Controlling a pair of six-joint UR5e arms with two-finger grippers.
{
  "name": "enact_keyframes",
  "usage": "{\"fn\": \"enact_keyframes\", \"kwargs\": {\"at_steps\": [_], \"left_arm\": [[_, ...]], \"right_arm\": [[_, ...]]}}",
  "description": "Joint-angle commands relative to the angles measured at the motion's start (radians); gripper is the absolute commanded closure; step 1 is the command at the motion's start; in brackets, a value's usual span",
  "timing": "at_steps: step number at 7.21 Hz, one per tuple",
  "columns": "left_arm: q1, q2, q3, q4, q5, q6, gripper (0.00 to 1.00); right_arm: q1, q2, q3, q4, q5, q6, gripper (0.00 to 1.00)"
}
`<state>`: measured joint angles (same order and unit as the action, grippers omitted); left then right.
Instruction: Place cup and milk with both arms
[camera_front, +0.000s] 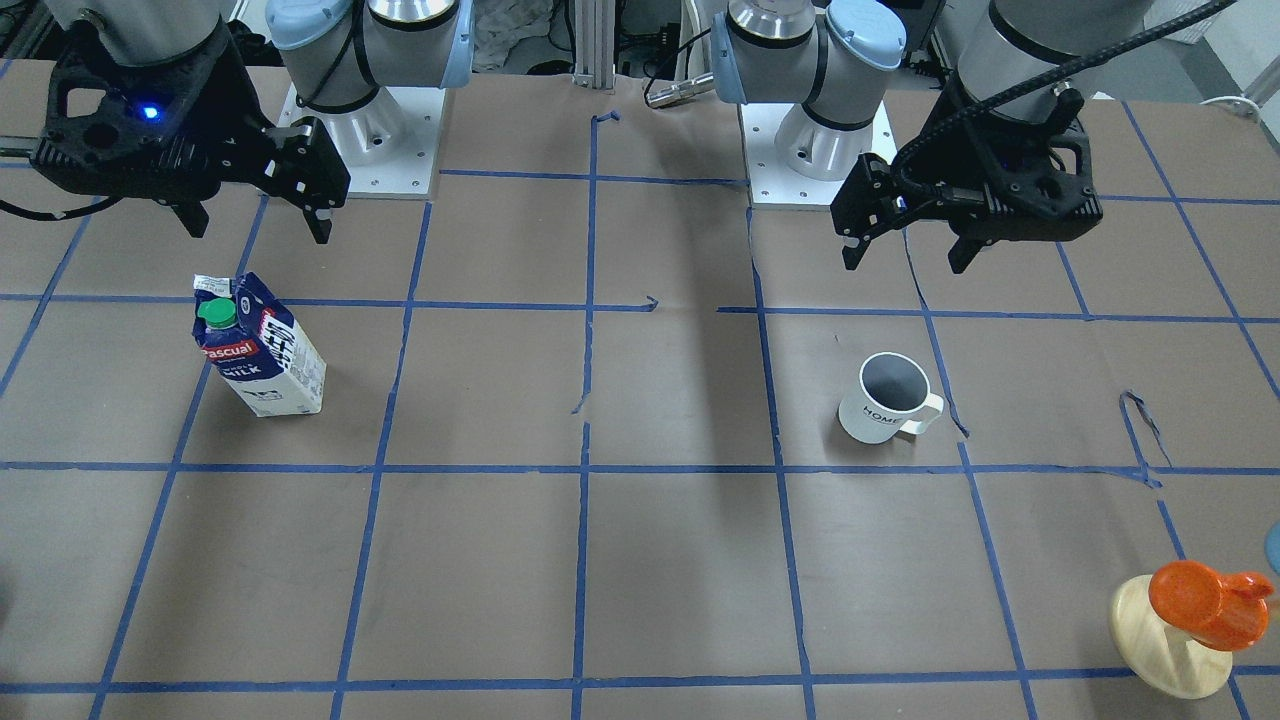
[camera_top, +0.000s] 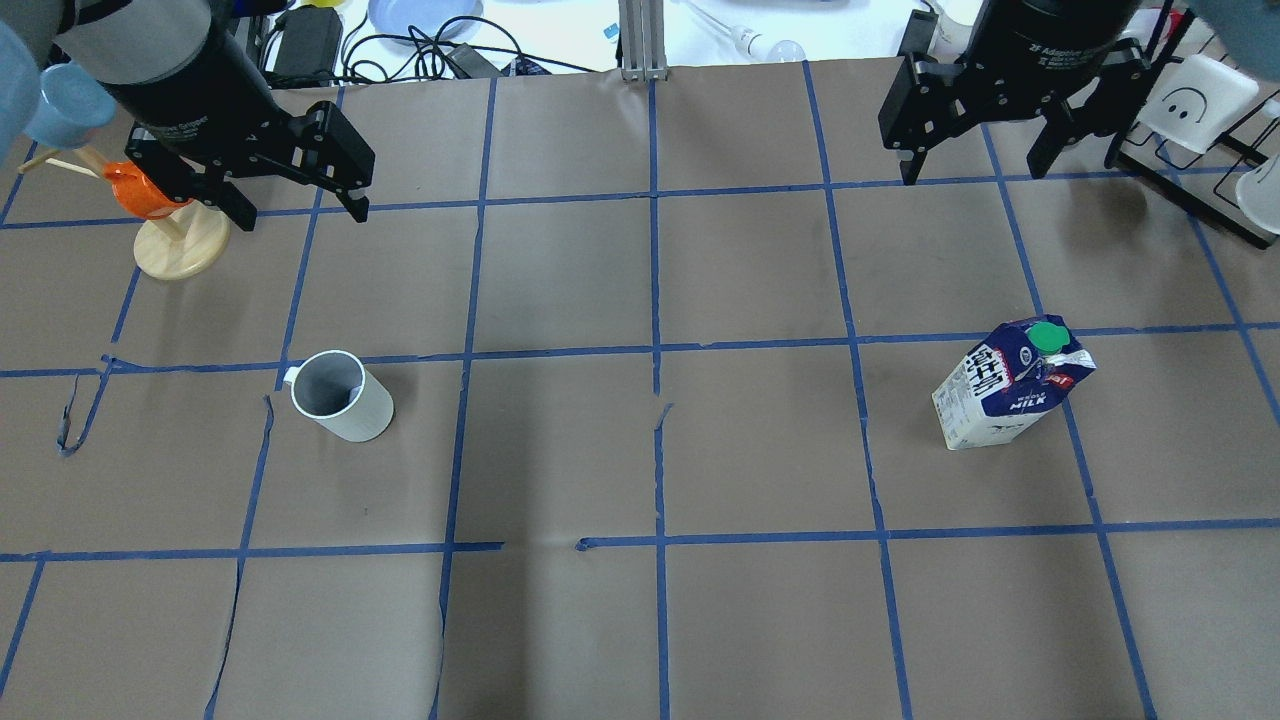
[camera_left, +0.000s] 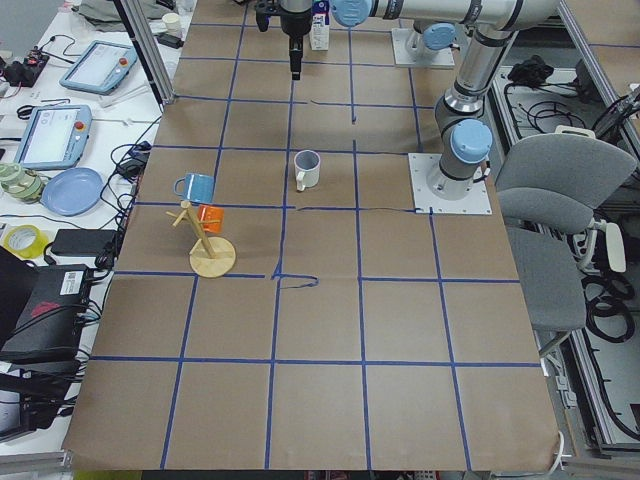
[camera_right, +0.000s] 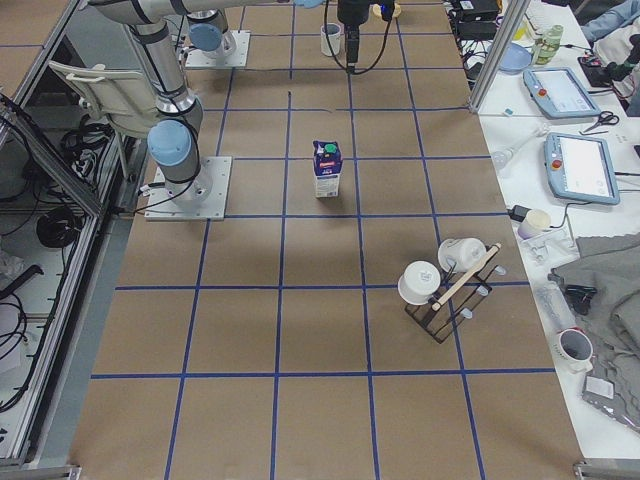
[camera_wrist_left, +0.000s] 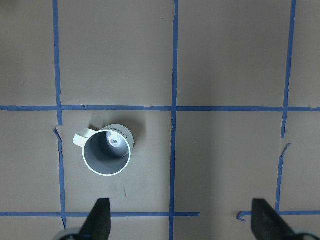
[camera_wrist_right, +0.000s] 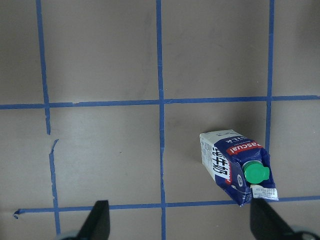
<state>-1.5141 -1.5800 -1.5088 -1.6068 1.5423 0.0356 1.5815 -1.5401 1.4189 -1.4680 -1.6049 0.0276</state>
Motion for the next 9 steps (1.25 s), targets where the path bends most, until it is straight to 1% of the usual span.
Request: {"fn": "enact_keyframes", "kwargs": {"at_steps": [1,3,4,5,6,7,8,9], "left_arm": [[0.012,0.000,-0.016,0.007,0.001,0.001,0.00],[0.107,-0.021,-0.036,0.005,0.001,-0.023,0.00],[0.185,-0.020,-0.078,0.008,-0.001,-0.086,0.00],[0.236,-0.026,-0.118,0.027,-0.004,-0.098,0.00],[0.241,-0.031,-0.173,0.083,-0.002,-0.115,0.00],[0.255,-0.032,-0.250,0.111,-0.010,-0.209,0.00],[0.255,-0.044,-0.293,0.146,-0.008,-0.235,0.00],[0.261,-0.057,-0.318,0.148,-0.002,-0.233,0.00]], "right_arm": [[0.000,0.000,0.000,0.000,-0.001,0.000,0.00],[0.000,0.000,0.000,-0.002,-0.001,0.000,0.00],[0.000,0.000,0.000,-0.002,-0.001,0.000,0.00],[0.000,0.002,0.002,-0.002,-0.001,0.000,0.00],[0.000,0.000,0.003,-0.002,-0.001,-0.002,0.00],[0.000,0.000,0.005,-0.003,-0.001,-0.002,0.00],[0.000,0.000,0.005,-0.003,-0.001,-0.003,0.00],[0.000,0.000,0.005,-0.003,-0.001,-0.003,0.00]]}}
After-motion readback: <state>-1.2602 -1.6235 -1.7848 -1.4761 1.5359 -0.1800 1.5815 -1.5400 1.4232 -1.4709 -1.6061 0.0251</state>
